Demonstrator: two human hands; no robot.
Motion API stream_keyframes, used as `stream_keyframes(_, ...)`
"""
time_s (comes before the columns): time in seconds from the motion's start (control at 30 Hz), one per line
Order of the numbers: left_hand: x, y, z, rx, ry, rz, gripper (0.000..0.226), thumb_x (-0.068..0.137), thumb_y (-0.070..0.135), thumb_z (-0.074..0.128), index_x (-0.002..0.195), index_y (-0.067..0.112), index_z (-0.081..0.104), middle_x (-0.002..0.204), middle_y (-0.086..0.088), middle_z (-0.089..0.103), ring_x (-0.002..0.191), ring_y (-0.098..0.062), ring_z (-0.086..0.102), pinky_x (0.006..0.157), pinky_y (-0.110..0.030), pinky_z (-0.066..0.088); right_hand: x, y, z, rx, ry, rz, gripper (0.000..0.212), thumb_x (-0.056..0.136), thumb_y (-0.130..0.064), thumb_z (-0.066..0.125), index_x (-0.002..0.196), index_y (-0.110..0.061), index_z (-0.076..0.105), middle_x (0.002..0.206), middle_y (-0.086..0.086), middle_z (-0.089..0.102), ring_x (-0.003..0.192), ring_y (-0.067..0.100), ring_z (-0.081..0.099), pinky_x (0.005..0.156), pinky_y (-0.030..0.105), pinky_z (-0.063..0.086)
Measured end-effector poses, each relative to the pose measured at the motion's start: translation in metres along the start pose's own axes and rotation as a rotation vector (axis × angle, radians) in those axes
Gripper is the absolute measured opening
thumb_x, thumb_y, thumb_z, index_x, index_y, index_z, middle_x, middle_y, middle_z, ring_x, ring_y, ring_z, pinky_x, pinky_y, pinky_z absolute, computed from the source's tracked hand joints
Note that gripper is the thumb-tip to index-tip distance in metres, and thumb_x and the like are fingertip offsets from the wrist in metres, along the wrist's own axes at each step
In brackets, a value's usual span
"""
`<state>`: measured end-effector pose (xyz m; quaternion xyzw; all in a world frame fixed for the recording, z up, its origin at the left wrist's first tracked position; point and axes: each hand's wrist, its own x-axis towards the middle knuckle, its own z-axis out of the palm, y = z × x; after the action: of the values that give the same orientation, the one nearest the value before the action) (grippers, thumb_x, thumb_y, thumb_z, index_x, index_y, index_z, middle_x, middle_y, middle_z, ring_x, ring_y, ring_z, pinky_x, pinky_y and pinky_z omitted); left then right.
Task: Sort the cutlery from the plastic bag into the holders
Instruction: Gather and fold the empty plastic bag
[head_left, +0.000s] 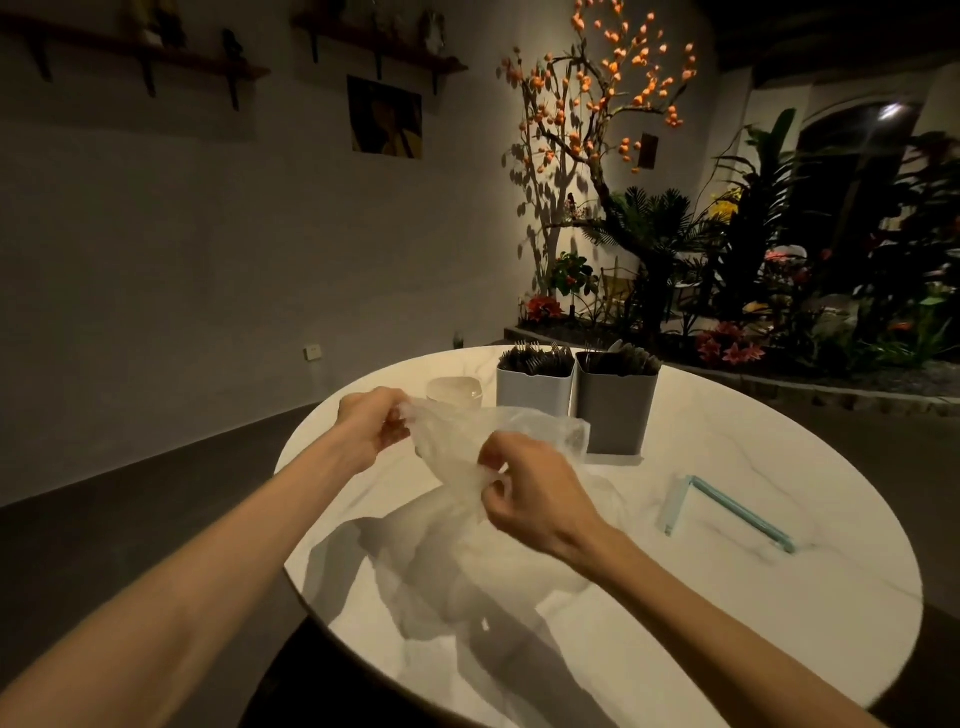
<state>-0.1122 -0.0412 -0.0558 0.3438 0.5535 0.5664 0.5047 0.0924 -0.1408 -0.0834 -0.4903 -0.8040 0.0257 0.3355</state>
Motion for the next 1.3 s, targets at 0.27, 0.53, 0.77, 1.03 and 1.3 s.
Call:
stream_keyframes(0.27, -0.010, 0.035, -0.006, -0.017, -0.363, 0.205, 0.028, 0.082, -0.008, 0.067, 0.109, -0.012, 0.069, 0.112, -0.023, 0.072, 0.109, -0.029, 0.071, 0.087, -0.028, 0.058, 0.034, 0.036, -0.082, 0.670, 0.220, 0.247, 0.012, 0.095, -0.013, 0.066, 0.107, -0.010, 0.067, 0.084, 0.002, 0.072, 0.073, 0.005, 0.068, 0.073, 0.024, 0.058)
stream_keyframes(0.53, -0.008, 0.067, 0.020, 0.016, -0.300, 0.399, 0.017, 0.090, 0.013, 0.067, 0.075, 0.016, 0.060, 0.074, 0.002, 0.062, 0.075, -0.015, 0.057, 0.076, -0.033, 0.044, 0.063, 0.070, -0.122, 0.640, 0.336, 0.513, 0.034, 0.104, -0.026, 0.049, 0.100, -0.002, 0.074, 0.100, 0.020, 0.071, 0.100, 0.034, 0.067, 0.082, 0.043, 0.057)
stream_keyframes(0.77, -0.015, 0.074, 0.052, -0.131, -0.267, 0.454, 0.017, 0.092, 0.011, 0.070, 0.085, 0.012, 0.054, 0.071, -0.003, 0.071, 0.060, -0.018, 0.066, 0.052, -0.028, 0.055, 0.073, 0.065, -0.123, 0.421, 0.179, 0.256, 0.050, 0.082, -0.046, 0.078, 0.125, -0.028, 0.062, 0.109, -0.012, 0.063, 0.098, 0.005, 0.060, 0.082, 0.028, 0.054)
stream_keyframes(1.03, -0.005, 0.084, 0.062, 0.093, -0.172, 0.623, 0.008, 0.096, 0.017, 0.068, 0.094, 0.010, 0.072, 0.074, 0.011, 0.076, 0.058, -0.013, 0.057, 0.050, -0.028, 0.037, 0.087, 0.097, -0.150, 0.208, 0.354, 0.183, 0.020, 0.097, -0.022, 0.064, 0.108, -0.008, 0.075, 0.084, 0.000, 0.073, 0.074, 0.010, 0.069, 0.071, 0.023, 0.057)
stream_keyframes(1.3, 0.003, 0.118, 0.070, -0.059, -0.182, 0.681, 0.016, 0.094, 0.017, 0.071, 0.108, 0.008, 0.071, 0.086, 0.005, 0.075, 0.084, -0.017, 0.070, 0.083, -0.037, 0.059, 0.095, 0.105, -0.192, 0.089, -0.154, 0.173, 0.031, 0.081, -0.040, 0.080, 0.096, -0.013, 0.078, 0.089, -0.003, 0.077, 0.081, 0.013, 0.073, 0.072, 0.030, 0.061)
